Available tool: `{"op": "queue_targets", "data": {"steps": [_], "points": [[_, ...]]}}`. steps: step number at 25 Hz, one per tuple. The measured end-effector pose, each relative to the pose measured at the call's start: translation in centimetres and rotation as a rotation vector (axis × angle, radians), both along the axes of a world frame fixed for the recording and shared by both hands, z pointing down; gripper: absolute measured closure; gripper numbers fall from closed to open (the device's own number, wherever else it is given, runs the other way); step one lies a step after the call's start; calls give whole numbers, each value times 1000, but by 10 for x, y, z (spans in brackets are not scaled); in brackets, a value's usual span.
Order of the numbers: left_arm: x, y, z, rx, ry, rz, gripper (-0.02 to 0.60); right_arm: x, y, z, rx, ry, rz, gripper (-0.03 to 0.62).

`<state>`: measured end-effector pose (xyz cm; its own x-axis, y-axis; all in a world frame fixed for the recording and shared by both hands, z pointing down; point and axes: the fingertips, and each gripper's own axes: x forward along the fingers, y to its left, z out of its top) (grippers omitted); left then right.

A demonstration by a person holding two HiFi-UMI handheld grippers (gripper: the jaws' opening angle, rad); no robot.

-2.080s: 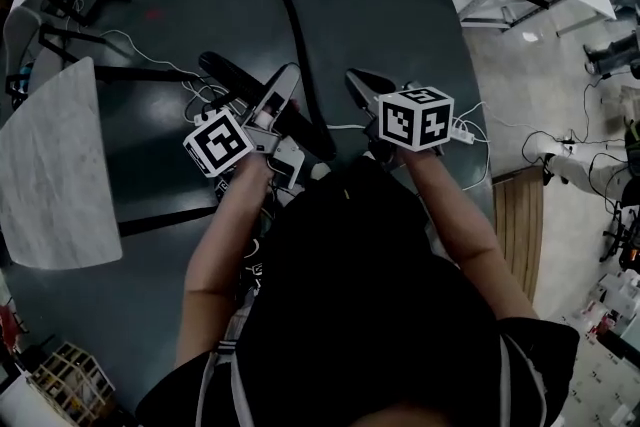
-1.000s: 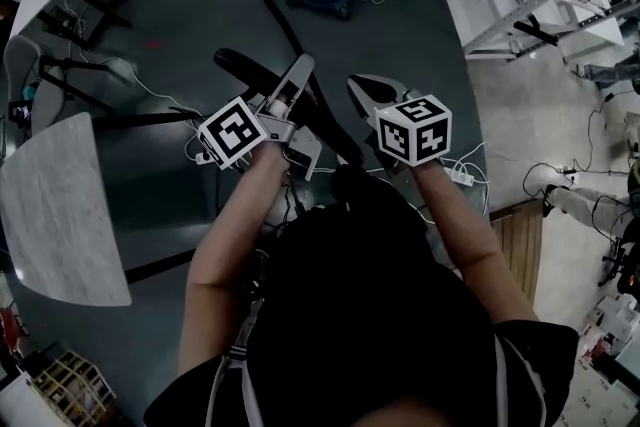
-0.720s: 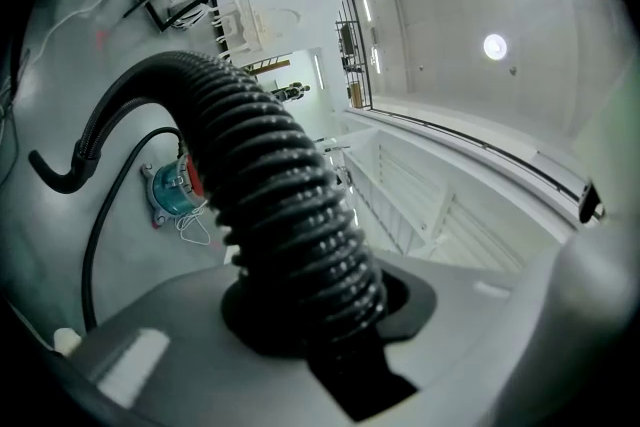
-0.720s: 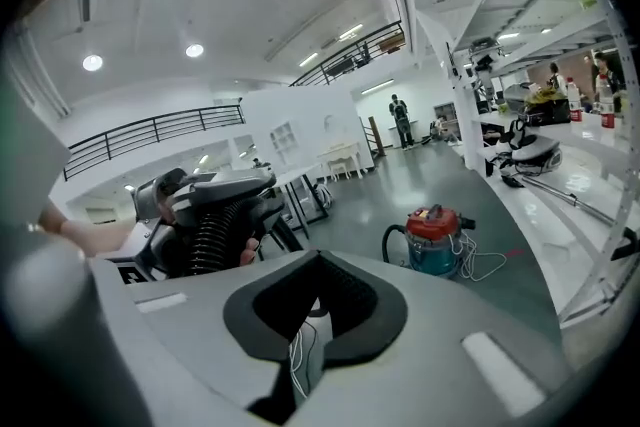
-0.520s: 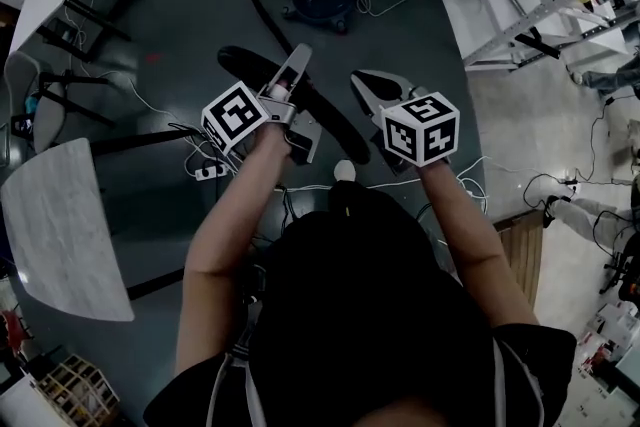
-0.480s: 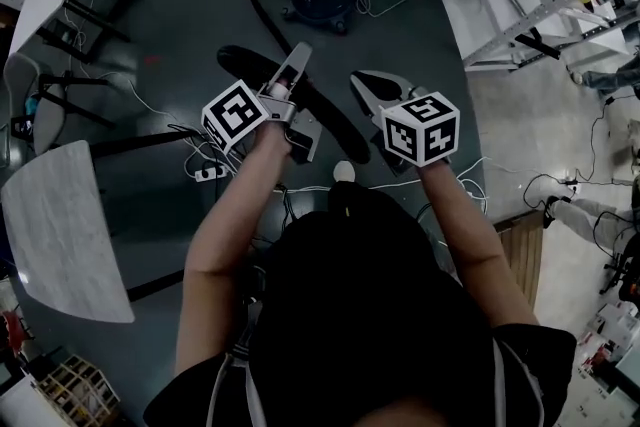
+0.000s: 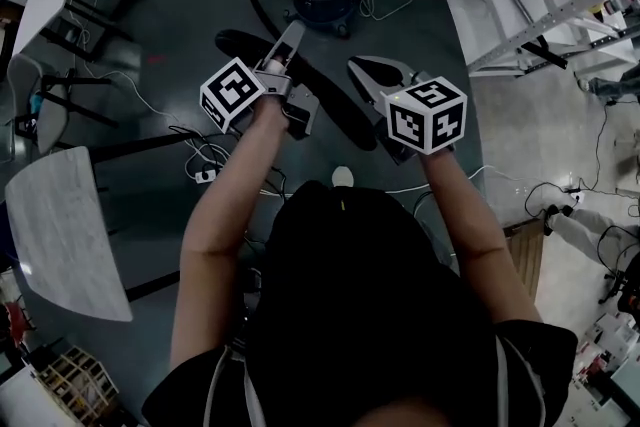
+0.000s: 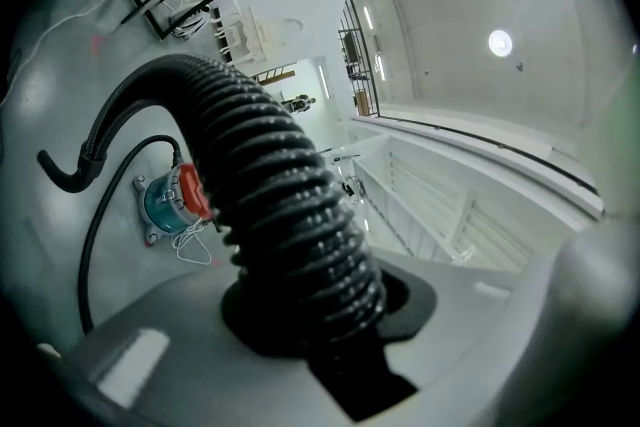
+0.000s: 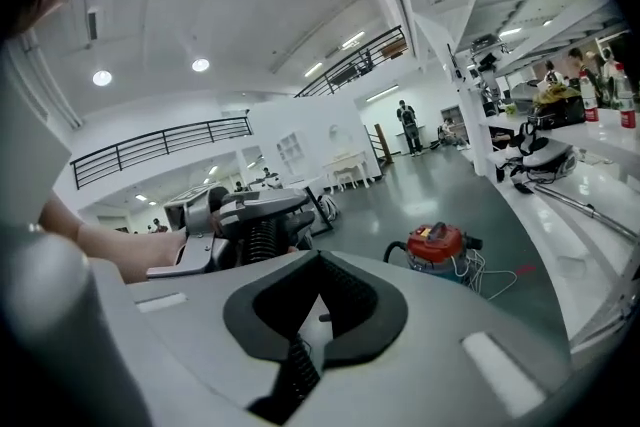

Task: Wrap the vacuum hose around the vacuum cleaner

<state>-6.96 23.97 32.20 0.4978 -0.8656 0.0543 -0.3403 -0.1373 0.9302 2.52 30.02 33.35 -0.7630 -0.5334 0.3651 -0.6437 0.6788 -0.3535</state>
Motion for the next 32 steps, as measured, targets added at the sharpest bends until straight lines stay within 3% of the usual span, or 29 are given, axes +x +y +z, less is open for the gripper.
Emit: {"op": "queue_targets", "data": {"steps": [7, 13, 22, 28, 32], "points": [[0, -35, -2, -24, 13, -39, 471, -4, -22, -11, 29, 2, -15, 589], [-5, -72, 6, -58, 31, -70, 471, -9, -42, 0, -6, 18, -51, 505], [-17, -141, 19, -92, 70, -90, 479, -20, -99, 9, -10, 6, 2, 475], [-37, -189, 13, -108, 110, -126, 479, -40, -142, 20, 22, 126, -14, 399], [-50, -213, 6, -107, 125, -144, 482, -54, -173, 25, 32, 131, -16, 358]]}}
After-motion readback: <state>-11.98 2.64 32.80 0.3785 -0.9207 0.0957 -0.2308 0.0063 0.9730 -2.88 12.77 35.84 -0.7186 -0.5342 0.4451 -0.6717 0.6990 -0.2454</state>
